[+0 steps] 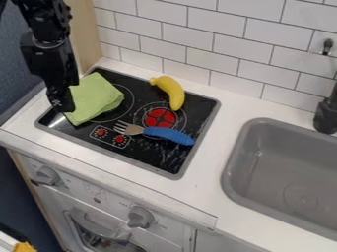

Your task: Take the green cloth and place it below the left burner

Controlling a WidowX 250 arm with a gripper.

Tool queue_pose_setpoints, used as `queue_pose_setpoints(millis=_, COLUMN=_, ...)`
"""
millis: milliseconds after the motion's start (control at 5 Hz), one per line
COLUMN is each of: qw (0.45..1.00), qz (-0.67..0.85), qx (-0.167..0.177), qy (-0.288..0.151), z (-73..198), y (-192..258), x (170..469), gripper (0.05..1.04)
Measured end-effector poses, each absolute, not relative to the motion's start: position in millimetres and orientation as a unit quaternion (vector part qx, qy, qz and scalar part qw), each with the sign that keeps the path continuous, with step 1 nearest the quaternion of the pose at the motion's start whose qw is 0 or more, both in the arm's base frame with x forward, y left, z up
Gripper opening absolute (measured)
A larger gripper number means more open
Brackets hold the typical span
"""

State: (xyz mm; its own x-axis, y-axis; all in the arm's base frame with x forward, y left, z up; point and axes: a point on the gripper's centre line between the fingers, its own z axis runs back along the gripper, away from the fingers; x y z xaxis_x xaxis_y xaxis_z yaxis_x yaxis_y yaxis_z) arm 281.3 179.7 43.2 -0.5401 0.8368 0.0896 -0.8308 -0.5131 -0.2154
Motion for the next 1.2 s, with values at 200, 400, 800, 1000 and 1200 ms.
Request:
queue_pose_setpoints(millis=200, qw=0.479, qz=0.872, qx=-0.006, qy=-0.102, z=33, y=178, x=279, gripper=1.000)
queue_pose_setpoints(millis=400, qw=0.468, qz=0.879, qx=-0.006, qy=-0.089, z=27, y=186, x=292, gripper=0.999)
queue_pose_setpoints(millis=800, qw=0.445, qz=0.890, qx=-0.011, qy=-0.095, z=10, y=210, x=329, gripper=0.999)
queue_pose_setpoints(millis=1000, qw=0.446, qz=0.889, qx=-0.007, qy=-0.103, z=0, y=217, x=344, gripper=0.999)
queue_pose_setpoints(millis=1200, qw=0.441, qz=0.892, qx=-0.002, qy=-0.098, z=-11, y=222, x=358, gripper=1.000)
